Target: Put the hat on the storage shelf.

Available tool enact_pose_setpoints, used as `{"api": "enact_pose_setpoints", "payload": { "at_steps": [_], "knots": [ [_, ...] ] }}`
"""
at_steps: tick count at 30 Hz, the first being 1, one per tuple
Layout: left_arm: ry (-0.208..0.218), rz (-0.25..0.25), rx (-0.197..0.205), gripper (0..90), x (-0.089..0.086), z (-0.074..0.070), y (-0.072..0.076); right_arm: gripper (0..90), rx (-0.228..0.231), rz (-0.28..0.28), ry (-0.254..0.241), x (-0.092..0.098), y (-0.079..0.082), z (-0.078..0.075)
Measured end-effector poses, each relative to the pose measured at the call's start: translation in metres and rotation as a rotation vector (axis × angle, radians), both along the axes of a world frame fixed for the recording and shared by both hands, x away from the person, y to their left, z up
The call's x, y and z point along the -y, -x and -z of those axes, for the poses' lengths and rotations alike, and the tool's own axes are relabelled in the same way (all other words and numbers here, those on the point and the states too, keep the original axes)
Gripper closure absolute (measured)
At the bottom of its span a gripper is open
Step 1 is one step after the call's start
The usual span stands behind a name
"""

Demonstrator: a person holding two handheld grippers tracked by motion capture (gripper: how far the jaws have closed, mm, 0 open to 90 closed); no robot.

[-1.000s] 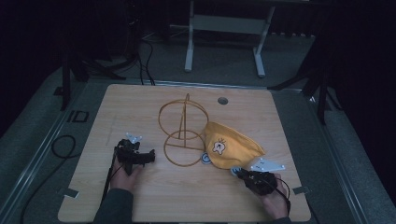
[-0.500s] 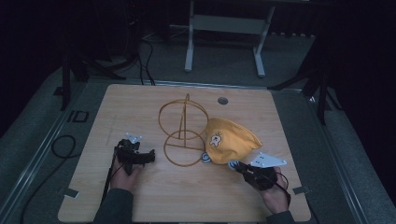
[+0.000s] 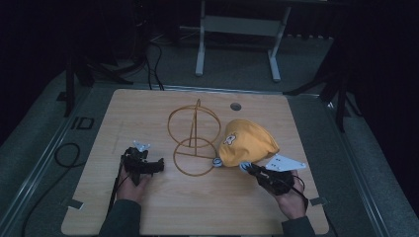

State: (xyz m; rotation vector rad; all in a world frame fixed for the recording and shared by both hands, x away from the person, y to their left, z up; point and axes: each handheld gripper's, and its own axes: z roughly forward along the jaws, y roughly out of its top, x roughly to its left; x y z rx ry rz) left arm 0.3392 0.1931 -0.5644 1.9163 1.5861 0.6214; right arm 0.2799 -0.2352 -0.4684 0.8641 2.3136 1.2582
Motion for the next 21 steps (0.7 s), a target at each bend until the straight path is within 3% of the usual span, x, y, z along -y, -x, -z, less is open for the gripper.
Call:
{"api": "enact_pose_setpoints", "payload": {
  "at_steps": [21],
  "knots": [
    [0.000,0.000,0.000,0.4,0.000,0.000,0.000,83.7,0.070,-0.016,-0.059,0.007,-0.005,-0.041]
  ]
}}
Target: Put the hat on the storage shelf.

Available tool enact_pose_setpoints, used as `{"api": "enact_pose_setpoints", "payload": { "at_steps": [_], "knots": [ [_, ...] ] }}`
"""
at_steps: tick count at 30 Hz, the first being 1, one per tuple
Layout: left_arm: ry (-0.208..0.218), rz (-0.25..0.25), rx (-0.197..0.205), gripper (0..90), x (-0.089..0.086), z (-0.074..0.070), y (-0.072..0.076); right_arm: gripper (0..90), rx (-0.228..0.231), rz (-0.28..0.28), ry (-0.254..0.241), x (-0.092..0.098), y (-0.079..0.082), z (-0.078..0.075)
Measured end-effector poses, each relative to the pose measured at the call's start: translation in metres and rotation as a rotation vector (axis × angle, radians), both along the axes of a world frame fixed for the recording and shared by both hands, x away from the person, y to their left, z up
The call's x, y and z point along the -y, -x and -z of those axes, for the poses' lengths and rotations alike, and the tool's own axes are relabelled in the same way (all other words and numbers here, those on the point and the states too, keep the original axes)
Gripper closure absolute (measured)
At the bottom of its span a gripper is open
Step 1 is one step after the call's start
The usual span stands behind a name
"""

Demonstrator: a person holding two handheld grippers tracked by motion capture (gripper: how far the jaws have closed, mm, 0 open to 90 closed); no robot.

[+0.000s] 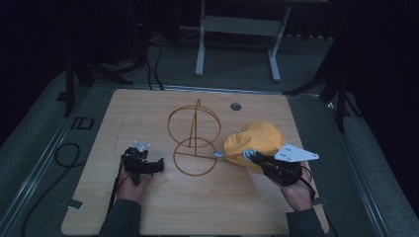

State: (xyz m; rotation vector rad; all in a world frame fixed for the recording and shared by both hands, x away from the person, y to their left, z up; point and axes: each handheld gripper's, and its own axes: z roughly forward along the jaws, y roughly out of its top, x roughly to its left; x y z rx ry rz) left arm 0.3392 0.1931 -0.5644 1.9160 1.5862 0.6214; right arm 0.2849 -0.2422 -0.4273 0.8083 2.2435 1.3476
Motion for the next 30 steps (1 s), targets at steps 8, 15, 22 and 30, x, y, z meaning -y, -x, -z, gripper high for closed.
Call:
{"api": "enact_pose_setpoints", "payload": {
  "at_steps": [8,15,22,30],
  "knots": [
    [0.000,0.000,0.000,0.4,0.000,0.000,0.000,83.7,0.025,-0.038,-0.081,0.010,0.007,-0.015],
    [0.000,0.000,0.001,0.4,0.000,0.000,0.000,83.5,0.015,-0.021,-0.130,0.019,0.004,-0.015],
    [0.000,0.000,0.001,0.4,0.000,0.000,0.000,80.3,-0.042,0.088,-0.123,0.034,-0.007,0.004],
    [0.000,0.000,0.001,0.4,0.000,0.000,0.000,59.9,-0.054,0.198,-0.052,0.047,-0.007,0.011]
  ]
}}
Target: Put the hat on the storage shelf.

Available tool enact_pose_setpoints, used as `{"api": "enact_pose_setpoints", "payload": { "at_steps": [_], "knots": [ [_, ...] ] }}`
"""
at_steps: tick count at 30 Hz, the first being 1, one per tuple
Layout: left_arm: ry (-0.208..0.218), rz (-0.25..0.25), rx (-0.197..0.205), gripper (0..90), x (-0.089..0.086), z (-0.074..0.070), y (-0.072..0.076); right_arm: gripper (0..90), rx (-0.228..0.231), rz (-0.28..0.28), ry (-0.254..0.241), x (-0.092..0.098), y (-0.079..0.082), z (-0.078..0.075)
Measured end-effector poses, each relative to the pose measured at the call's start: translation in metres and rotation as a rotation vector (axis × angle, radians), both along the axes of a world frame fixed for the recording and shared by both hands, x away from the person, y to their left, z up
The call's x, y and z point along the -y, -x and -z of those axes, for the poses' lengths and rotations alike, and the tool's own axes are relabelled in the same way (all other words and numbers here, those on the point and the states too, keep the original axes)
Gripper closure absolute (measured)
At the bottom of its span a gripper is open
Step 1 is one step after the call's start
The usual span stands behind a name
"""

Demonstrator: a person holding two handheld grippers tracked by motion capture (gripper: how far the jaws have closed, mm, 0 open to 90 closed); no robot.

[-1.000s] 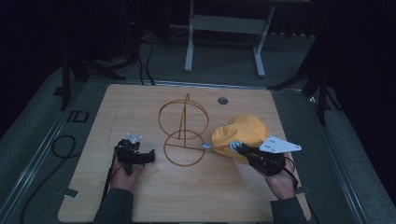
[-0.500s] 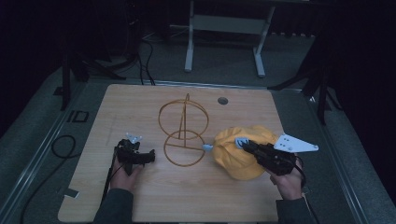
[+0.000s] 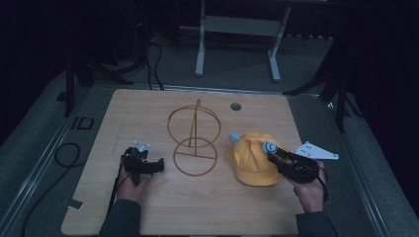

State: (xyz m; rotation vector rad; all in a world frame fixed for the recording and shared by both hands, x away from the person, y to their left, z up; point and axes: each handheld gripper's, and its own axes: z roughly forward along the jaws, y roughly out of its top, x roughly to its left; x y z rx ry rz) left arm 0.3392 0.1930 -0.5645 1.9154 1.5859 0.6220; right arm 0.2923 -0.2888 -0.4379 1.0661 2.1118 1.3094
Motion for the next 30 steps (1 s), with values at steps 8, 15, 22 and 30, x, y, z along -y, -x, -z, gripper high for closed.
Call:
{"api": "enact_pose_setpoints", "payload": {
  "at_steps": [8,15,22,30],
  "knots": [
    [0.000,0.000,0.000,0.4,0.000,0.000,0.000,55.9,0.018,-0.007,0.022,0.000,0.001,-0.006],
    [0.000,0.000,0.000,0.4,0.000,0.000,0.000,55.5,0.013,-0.008,0.099,-0.005,-0.005,-0.010],
    [0.000,0.000,0.000,0.4,0.000,0.000,0.000,55.2,-0.001,-0.025,0.147,-0.007,-0.011,-0.015],
    [0.000,0.000,0.000,0.4,0.000,0.000,0.000,52.9,-0.036,-0.053,0.185,-0.009,-0.023,-0.019]
  ]
}}
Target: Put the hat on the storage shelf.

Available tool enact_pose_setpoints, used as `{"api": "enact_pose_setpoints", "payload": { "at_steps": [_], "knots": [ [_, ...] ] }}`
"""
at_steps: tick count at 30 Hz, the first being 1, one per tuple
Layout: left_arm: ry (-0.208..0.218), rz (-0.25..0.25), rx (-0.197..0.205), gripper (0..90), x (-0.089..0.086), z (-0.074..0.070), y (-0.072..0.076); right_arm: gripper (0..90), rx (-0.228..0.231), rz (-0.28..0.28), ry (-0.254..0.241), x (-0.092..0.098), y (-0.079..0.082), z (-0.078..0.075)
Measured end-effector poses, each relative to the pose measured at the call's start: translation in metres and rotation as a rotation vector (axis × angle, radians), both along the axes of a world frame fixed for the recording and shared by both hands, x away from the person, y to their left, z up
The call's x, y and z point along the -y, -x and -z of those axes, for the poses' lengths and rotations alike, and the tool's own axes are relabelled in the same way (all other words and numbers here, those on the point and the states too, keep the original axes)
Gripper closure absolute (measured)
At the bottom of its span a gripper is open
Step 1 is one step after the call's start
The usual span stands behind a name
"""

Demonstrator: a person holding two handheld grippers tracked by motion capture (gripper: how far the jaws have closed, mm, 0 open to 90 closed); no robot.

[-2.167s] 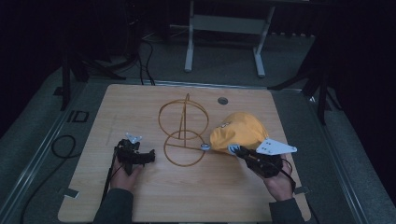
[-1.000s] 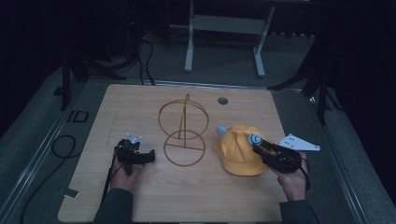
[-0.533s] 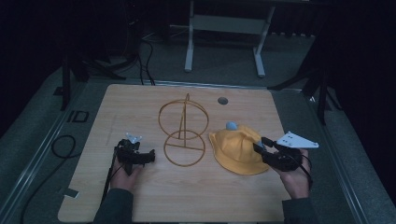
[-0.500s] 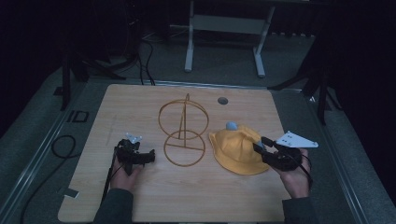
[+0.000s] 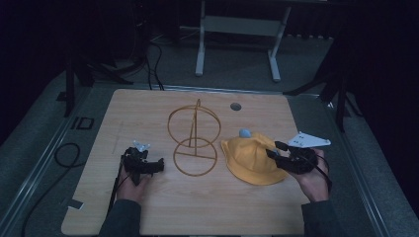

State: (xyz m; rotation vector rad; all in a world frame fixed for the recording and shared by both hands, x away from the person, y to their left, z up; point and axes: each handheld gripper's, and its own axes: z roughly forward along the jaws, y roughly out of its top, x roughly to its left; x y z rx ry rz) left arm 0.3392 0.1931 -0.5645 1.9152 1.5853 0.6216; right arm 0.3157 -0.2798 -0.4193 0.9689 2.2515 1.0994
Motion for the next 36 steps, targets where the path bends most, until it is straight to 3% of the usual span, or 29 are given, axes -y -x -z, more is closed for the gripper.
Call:
{"api": "enact_pose_setpoints", "payload": {
  "at_steps": [6,17,22,30,36],
  "knots": [
    [0.000,0.000,0.000,0.4,0.000,0.000,0.000,52.4,-0.033,-0.013,0.044,-0.003,-0.008,0.000],
    [0.000,0.000,0.000,0.4,0.000,0.000,0.000,52.5,-0.045,-0.041,0.147,-0.005,-0.019,-0.008],
    [0.000,0.000,0.000,0.4,0.000,0.000,0.000,52.4,-0.059,-0.066,0.169,-0.009,-0.024,-0.009],
    [0.000,0.000,-0.002,0.4,0.000,0.000,0.000,52.5,-0.085,-0.086,0.246,-0.019,-0.035,-0.013],
    [-0.001,0.001,-0.001,0.4,0.000,0.000,0.000,56.8,-0.116,-0.105,0.289,-0.021,-0.044,-0.013]
  ]
}}
